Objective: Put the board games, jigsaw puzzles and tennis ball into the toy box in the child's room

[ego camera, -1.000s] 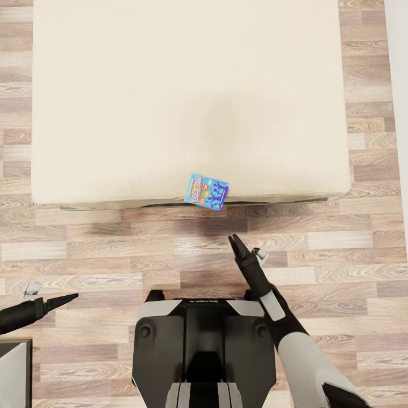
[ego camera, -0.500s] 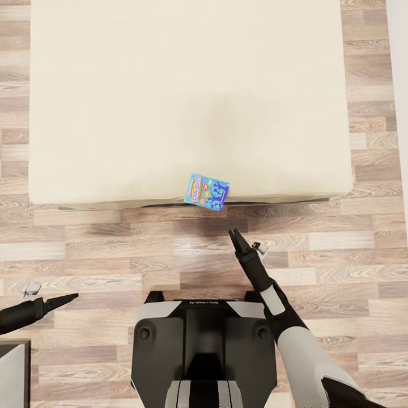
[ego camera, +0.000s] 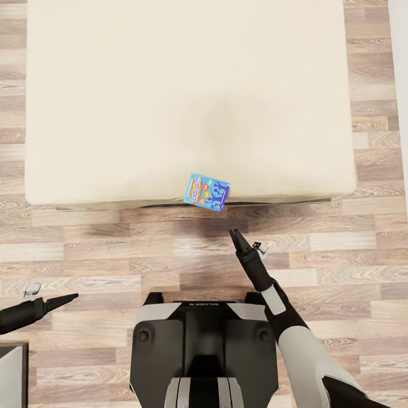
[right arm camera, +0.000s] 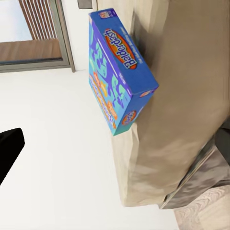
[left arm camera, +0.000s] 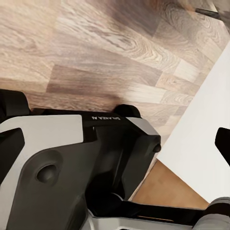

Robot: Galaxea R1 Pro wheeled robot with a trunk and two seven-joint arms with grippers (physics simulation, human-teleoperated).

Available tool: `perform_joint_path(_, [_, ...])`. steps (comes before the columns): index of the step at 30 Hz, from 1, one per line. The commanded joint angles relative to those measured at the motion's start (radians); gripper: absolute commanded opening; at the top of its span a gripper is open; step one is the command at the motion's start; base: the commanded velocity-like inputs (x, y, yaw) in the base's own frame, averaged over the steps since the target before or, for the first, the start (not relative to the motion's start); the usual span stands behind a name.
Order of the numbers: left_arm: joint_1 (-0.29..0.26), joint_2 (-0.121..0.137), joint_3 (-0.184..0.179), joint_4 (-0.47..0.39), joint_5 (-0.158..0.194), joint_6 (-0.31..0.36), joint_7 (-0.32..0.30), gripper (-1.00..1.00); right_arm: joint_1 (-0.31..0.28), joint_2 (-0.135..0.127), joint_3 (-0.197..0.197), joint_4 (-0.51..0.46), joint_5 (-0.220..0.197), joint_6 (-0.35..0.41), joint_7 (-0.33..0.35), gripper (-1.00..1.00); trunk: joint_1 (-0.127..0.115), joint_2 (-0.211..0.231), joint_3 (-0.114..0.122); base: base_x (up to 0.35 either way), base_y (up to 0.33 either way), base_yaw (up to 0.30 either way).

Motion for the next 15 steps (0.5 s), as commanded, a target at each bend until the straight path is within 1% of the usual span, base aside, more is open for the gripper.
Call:
perform_joint_path(1, [0.0,0.0,0.0,0.0,0.002,0.011,-0.003,1.0,0.0,0.001,-0.005,0.0,0.001,0.01,0.004,1.0,0.004,-0.008,-0.004,0.0,0.0,0.0])
perform_joint_path(12, [0.0,0.0,0.0,0.0,0.002,0.011,-0.002,1.0,0.0,-0.002,-0.005,0.004,0.003,0.007,0.005,1.0,0.046,-0.085,-0.038,0.0,0.0,0.0])
perform_joint_path(15, [0.0,0.0,0.0,0.0,0.002,0.011,-0.002,1.0,0.0,-0.001,-0.005,0.004,0.004,0.008,0.005,1.0,0.046,-0.085,-0.038,0.0,0.0,0.0])
